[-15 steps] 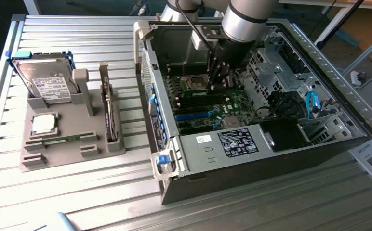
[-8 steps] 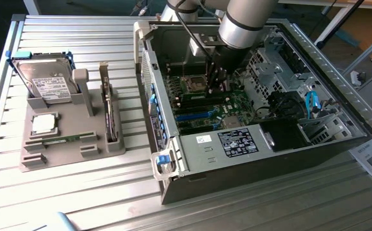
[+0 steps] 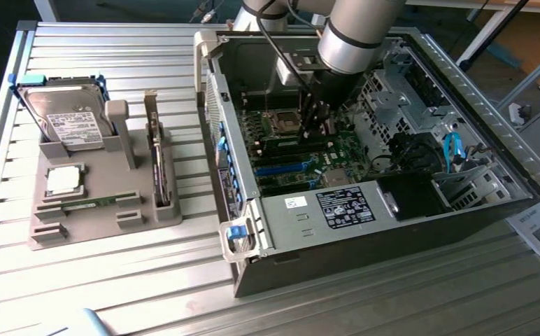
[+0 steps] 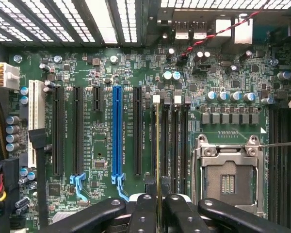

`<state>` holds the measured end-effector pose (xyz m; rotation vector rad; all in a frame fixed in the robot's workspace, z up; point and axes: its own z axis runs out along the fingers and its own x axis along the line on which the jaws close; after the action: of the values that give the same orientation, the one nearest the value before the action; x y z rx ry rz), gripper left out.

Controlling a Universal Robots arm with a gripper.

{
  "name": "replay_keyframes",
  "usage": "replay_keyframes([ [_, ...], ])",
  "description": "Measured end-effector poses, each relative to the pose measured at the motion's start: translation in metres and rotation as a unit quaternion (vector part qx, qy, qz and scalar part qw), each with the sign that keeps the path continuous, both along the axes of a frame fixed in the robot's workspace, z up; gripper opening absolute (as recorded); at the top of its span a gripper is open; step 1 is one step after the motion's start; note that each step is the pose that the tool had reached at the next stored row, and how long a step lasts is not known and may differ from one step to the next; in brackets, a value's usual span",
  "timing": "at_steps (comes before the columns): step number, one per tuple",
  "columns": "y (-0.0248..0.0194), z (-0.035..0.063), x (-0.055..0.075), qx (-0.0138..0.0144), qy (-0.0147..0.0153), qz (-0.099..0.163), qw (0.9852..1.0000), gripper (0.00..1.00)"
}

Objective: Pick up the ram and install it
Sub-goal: 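Insert the ram into the slot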

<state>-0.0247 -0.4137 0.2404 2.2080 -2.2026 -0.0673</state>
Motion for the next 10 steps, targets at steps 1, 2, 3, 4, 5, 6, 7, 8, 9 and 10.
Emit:
replay_keyframes([
  [1,0.0000,-0.0003,0.0000,0.0001,0.0000,-0.001,1.0000,0.13],
  [2,0.0000,-0.0009,0.0000,0.0001,0.0000,-0.003,1.0000,0.13],
  [3,0.0000,-0.0012,0.0000,0.0000,0.0000,-0.004,1.0000,0.13],
  [4,0.0000,-0.0014,0.0000,-0.0001,0.0000,-0.005,1.0000,0.13],
  [5,0.0000,-0.0015,0.0000,0.0000,0.0000,-0.005,1.0000,0.13],
  [6,0.0000,-0.0016,0.0000,0.0000,0.0000,-0.005,1.0000,0.13],
  [7,0.0000,-0.0018,0.0000,-0.0001,0.0000,-0.005,1.0000,0.13],
  [8,0.0000,-0.0023,0.0001,-0.0007,0.0000,-0.005,1.0000,0.13],
  [9,0.0000,-0.0023,0.0001,-0.0009,0.0000,-0.005,1.0000,0.13],
  [10,0.0000,-0.0026,0.0001,-0.0008,0.0000,-0.005,1.0000,0.13],
])
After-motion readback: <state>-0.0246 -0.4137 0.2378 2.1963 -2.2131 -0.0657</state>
